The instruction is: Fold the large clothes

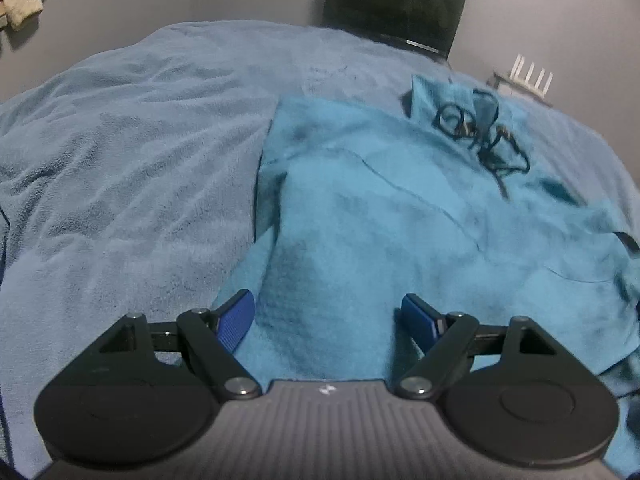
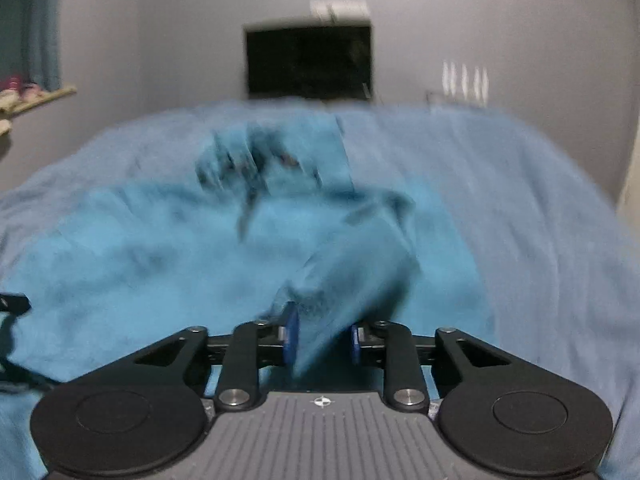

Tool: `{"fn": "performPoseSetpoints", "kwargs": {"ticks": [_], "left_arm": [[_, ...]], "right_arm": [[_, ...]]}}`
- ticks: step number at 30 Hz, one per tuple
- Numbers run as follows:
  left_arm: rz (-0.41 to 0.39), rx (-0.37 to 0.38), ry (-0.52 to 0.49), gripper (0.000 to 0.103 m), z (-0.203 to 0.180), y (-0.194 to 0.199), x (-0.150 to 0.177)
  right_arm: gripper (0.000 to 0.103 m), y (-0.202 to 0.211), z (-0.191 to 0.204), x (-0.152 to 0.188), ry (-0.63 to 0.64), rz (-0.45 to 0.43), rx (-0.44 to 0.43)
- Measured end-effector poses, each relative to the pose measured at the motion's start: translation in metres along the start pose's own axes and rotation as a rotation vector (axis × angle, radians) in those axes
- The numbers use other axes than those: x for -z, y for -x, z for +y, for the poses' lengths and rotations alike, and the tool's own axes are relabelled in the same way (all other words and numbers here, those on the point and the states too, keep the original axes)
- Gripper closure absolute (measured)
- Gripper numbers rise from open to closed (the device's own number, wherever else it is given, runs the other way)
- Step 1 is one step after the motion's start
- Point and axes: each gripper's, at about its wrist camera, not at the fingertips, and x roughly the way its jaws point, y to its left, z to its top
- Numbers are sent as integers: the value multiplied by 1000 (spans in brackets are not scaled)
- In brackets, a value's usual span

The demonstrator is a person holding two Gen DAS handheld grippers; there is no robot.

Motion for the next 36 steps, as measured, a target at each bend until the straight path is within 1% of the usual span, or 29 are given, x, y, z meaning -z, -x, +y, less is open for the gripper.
{"fn": "performPoseSetpoints", "kwargs": {"ticks": [2, 4, 5, 6, 7, 9, 11, 13, 14, 15, 17, 18, 19, 20, 21, 22, 23, 24, 25, 27, 29, 30, 31, 32, 35, 36], "left_arm": [[2, -9, -12, 23, -3, 0, 2], [2, -12, -19, 21, -4, 0, 3], [3, -12, -22, 20, -5, 0, 3], [5, -16, -26, 20, -5, -1, 3], [6, -19, -29, 20, -6, -1, 4], [11, -22, -38, 18, -8, -3, 4], [16, -27, -48, 18, -9, -4, 5], [4, -33, -56, 18, -10, -3, 5], [-26, -25, -55, 18, -11, 1, 5], [-60, -8, -53, 18, -11, 6, 4], [-115, 26, -64, 18, -14, 14, 3], [-123, 33, -84, 18, -18, 15, 3], [-120, 33, -104, 18, -21, 15, 3], [-111, 32, -132, 18, -25, 13, 4], [-104, 32, -154, 18, -29, 11, 5], [-104, 31, -170, 18, -31, 11, 5], [-116, 34, -187, 18, -34, 12, 5], [-139, 41, -203, 18, -36, 16, 6], [-167, 54, -221, 18, -39, 20, 6], [-211, 84, -261, 18, -47, 27, 8], [-222, 131, -309, 18, -57, 30, 9], [-215, 151, -335, 18, -63, 29, 11], [-203, 168, -368, 18, -69, 27, 12], [-185, 179, -396, 18, -74, 23, 14], [-109, 195, -444, 18, -84, 8, 18], [-79, 190, -450, 18, -86, 1, 21]], "right_arm": [[68, -9, -19, 13, -106, 43, -38], [62, -13, -36, 19, -196, 53, -83], [60, -14, -41, 18, -232, 47, -106], [54, -14, -46, 18, -254, 36, -121], [51, -14, -50, 18, -268, 22, -127], [49, -13, -54, 17, -279, -10, -120], [54, -16, -57, 14, -293, -18, -129], [95, -19, -64, 12, -331, 3, -194], [95, -16, -69, 10, -346, -4, -218], [95, -9, -72, 7, -347, -36, -202], [95, 3, -74, -1, -334, -102, -153], [95, 6, -76, -5, -330, -117, -124], [94, 5, -78, -6, -319, -115, -83], [93, 2, -79, -6, -303, -93, -45], [88, -6, -80, -4, -286, -46, -18], [74, -15, -82, -1, -276, 6, 5], [64, -20, -83, 3, -282, 43, 32], [55, -19, -85, 5, -298, 37, 57], [54, -15, -85, 5, -301, 4, 77], [50, -3, -78, -2, -256, -87, 106], [46, 10, -66, -8, -177, -183, 108], [45, 15, -60, -11, -133, -216, 90], [44, 18, -50, -13, -81, -232, 61], [43, 17, -43, -16, -34, -227, 31], [42, 5, -13, -17, 133, -173, -56], [40, 0, -3, -15, 194, -154, -63]]}}
